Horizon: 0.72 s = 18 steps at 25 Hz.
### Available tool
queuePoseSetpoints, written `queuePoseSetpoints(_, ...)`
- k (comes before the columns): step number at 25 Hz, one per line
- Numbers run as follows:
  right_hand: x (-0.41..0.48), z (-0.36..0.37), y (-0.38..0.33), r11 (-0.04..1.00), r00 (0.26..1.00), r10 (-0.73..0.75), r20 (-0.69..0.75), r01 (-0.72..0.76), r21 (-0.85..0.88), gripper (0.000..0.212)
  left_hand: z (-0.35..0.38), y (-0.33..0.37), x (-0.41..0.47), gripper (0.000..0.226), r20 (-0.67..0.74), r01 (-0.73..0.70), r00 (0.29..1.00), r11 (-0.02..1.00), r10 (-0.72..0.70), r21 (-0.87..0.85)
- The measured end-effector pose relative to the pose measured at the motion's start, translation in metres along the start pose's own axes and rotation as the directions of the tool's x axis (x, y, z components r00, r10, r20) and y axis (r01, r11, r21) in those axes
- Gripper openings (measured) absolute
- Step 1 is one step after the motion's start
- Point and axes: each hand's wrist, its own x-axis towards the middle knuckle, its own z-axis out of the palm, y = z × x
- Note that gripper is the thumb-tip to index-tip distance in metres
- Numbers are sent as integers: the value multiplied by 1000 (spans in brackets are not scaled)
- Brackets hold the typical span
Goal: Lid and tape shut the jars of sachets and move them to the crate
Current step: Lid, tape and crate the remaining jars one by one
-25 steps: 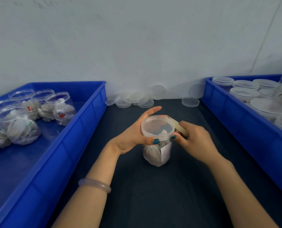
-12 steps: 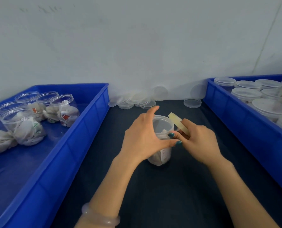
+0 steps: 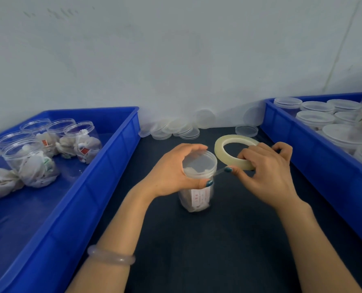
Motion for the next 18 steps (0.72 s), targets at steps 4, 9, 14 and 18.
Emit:
queuePoseSetpoints(4,2,5,-7,997,997,71,-21,-70,29,50,-7,-1,0,85,168,-34,984,991,56,-132)
queuePoseSetpoints(9,2,7,-11,991,998,58,-25,-55,122,45,-15,3,5,109,274,-18,961,998,34,-61)
queuePoseSetpoints(14,2,5,-13,991,998,56,4,-56,119,41,-3,18,2,108,62,43,996,944,-67,326)
queuePoseSetpoints(18,2,5,-6,996,996,-16,91,8,85,44,-3,17,-1,104,-8,44,999,968,-43,248)
